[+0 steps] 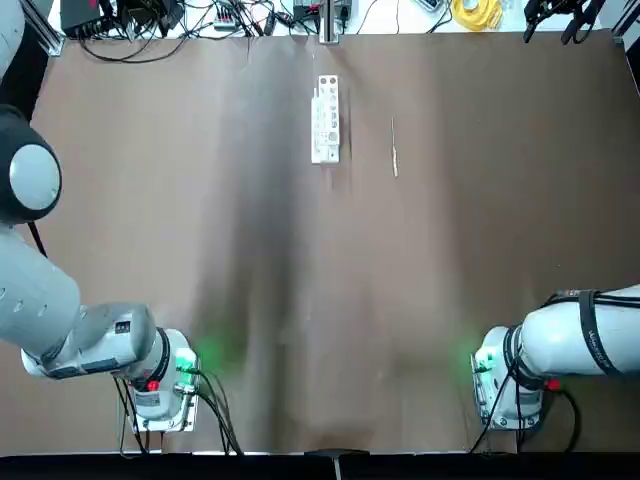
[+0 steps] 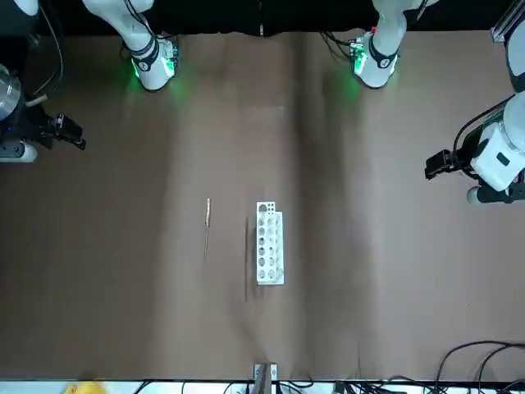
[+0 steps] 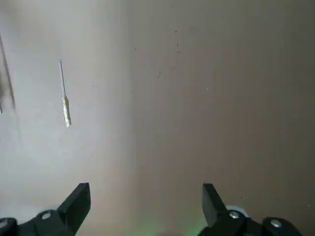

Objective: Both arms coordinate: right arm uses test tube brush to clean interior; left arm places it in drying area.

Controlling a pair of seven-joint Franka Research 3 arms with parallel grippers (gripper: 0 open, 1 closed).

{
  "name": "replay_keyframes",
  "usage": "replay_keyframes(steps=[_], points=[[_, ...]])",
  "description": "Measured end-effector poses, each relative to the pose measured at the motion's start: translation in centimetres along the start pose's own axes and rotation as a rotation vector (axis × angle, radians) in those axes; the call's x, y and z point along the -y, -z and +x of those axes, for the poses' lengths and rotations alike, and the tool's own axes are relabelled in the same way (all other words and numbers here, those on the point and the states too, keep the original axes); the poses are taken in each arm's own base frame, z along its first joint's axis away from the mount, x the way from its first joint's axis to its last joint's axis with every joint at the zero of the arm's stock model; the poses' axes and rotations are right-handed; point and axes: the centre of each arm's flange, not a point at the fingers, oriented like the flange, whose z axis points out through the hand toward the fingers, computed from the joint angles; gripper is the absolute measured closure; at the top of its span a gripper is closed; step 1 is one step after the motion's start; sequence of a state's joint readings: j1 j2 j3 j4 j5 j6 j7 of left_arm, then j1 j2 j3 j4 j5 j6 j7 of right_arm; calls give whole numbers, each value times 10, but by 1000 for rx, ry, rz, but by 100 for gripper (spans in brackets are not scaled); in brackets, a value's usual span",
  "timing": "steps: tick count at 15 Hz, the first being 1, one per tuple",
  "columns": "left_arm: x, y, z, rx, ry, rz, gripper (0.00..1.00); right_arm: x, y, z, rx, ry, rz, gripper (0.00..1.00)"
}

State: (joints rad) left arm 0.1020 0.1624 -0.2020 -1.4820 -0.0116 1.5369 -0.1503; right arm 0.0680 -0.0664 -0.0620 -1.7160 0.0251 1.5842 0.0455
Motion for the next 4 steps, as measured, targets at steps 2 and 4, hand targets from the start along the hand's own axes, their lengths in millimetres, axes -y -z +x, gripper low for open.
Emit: replay_keyframes(steps=[2, 4], points=[[2, 0, 1, -5, -13, -1, 0, 0, 1, -2, -4, 0, 1, 0], [2, 0, 1, -9, -22, -2, 0, 0, 2, -3, -7, 0, 1, 0]])
